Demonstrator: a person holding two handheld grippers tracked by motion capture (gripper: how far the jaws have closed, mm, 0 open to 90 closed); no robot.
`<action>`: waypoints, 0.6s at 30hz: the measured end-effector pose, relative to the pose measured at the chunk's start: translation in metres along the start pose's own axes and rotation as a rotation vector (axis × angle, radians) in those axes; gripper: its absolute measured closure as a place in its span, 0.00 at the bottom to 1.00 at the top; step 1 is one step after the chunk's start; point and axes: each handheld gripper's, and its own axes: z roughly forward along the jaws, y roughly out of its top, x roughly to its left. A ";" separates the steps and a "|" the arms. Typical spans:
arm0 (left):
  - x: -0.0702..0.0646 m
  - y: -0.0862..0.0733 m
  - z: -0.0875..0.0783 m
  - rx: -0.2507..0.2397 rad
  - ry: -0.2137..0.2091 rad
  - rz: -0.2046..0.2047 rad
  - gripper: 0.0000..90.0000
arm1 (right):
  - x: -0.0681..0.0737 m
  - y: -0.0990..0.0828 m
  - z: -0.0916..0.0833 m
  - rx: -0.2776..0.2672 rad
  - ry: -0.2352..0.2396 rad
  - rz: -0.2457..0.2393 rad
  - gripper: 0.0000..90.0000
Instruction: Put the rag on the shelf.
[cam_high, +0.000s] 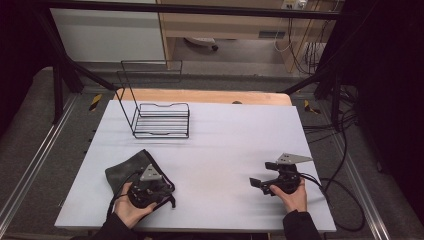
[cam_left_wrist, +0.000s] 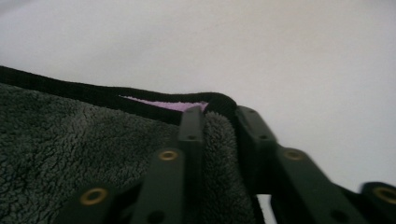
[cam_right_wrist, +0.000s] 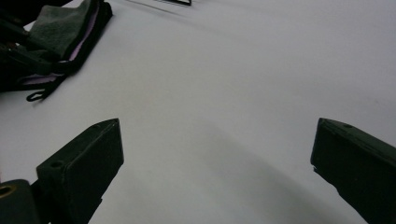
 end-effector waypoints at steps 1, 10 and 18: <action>0.003 0.001 -0.005 -0.020 -0.010 -0.013 0.63 | 0.003 0.003 0.003 0.002 0.007 -0.012 0.04; 0.055 -0.007 -0.064 -0.136 0.153 -0.125 0.27 | 0.030 0.030 0.039 0.009 0.038 -0.043 0.07; 0.082 -0.025 -0.086 -0.166 0.131 -0.177 0.23 | 0.043 0.040 0.057 0.038 0.047 -0.063 0.06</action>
